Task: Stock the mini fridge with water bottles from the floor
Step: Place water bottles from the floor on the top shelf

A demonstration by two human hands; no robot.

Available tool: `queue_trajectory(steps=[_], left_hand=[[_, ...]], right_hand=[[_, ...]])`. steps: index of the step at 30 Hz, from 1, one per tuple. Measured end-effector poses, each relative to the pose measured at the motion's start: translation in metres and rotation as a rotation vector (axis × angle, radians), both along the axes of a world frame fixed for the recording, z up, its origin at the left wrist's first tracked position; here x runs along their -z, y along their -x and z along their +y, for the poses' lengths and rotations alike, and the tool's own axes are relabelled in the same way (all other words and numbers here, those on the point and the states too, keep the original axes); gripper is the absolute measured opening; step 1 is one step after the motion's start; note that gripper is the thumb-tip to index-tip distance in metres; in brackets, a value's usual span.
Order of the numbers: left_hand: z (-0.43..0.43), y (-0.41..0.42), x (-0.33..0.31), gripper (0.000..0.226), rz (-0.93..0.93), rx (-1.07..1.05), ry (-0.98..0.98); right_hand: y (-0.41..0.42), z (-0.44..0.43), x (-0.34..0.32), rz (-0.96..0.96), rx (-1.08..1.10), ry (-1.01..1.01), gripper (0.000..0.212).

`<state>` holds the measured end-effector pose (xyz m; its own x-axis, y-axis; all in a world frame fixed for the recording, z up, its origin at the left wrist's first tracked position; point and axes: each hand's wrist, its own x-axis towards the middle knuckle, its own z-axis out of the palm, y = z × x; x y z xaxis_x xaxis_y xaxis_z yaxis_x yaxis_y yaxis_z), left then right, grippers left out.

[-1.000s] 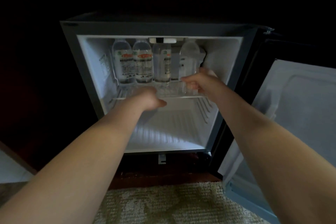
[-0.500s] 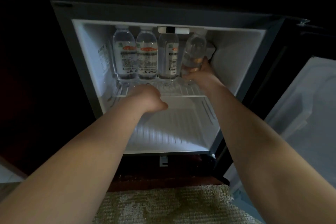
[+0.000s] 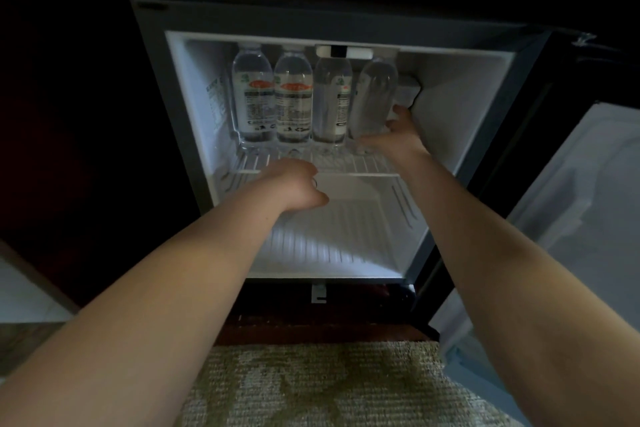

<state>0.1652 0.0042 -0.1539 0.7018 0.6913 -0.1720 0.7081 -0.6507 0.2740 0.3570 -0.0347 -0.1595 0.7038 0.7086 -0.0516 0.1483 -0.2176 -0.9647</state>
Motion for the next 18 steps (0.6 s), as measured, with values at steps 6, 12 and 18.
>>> queue_trajectory(steps=[6,12,18], left_hand=[[-0.019,0.013,-0.020,0.048,-0.332,-0.093,0.038],[-0.043,0.045,-0.053,0.015,-0.377,-0.127,0.118],[-0.087,0.097,-0.095,0.031,-0.093,-0.159,0.298]], right_hand=[[0.030,-0.035,-0.007,-0.295,0.232,-0.003,0.060],[0.079,-0.064,-0.034,-0.368,0.004,0.167,0.010],[0.147,-0.116,-0.089,-0.413,-0.507,0.472,0.027]])
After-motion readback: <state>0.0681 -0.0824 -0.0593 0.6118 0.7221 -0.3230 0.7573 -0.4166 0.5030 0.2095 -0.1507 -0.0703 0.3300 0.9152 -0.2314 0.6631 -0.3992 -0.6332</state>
